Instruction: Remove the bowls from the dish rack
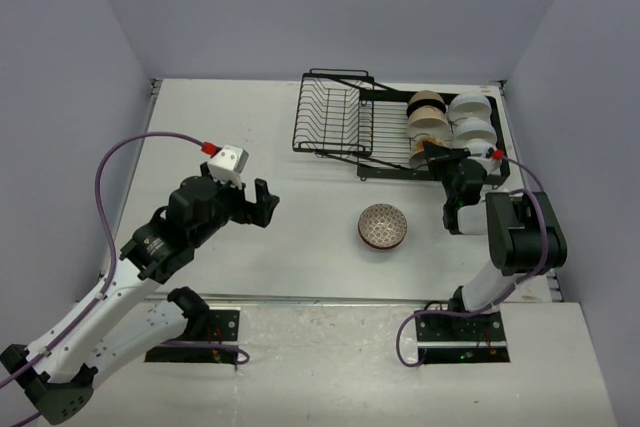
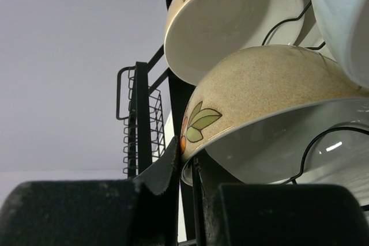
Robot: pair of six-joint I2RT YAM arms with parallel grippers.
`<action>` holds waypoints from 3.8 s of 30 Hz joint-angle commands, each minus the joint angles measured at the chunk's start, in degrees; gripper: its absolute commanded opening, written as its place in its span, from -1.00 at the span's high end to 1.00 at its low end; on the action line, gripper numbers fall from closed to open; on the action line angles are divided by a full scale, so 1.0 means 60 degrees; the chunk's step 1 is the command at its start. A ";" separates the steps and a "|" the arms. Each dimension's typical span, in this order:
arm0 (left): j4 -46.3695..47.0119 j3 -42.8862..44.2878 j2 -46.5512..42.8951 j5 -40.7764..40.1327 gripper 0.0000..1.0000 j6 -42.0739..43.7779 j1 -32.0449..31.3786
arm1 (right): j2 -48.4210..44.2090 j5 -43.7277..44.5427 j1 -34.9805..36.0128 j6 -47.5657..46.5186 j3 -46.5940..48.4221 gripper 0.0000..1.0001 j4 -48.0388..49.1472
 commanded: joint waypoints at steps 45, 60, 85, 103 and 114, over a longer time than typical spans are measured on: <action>0.0383 -0.0067 0.0016 0.0477 -1.00 0.0385 0.0100 | -0.3009 -0.5001 -0.0306 -0.3599 0.1800 1.00 0.0124; -0.0511 0.0344 -0.1300 -0.3843 -1.00 -0.0948 0.1140 | -0.1715 0.1262 0.6810 -0.9710 0.9357 1.00 -1.7008; -0.0378 0.0168 -0.1595 -0.3726 -1.00 -0.0670 0.1155 | 0.3415 0.2733 1.0007 -0.9886 1.2071 0.43 -1.9413; -0.0364 0.0124 -0.1595 -0.3742 -1.00 -0.0655 0.1155 | -0.1869 0.1389 0.7756 -0.9389 0.9775 -0.30 -1.6606; -0.0173 0.0095 -0.1112 -0.2892 -1.00 -0.0450 0.1374 | -0.3574 -0.0519 0.1399 -0.2507 0.5276 -0.48 -1.0088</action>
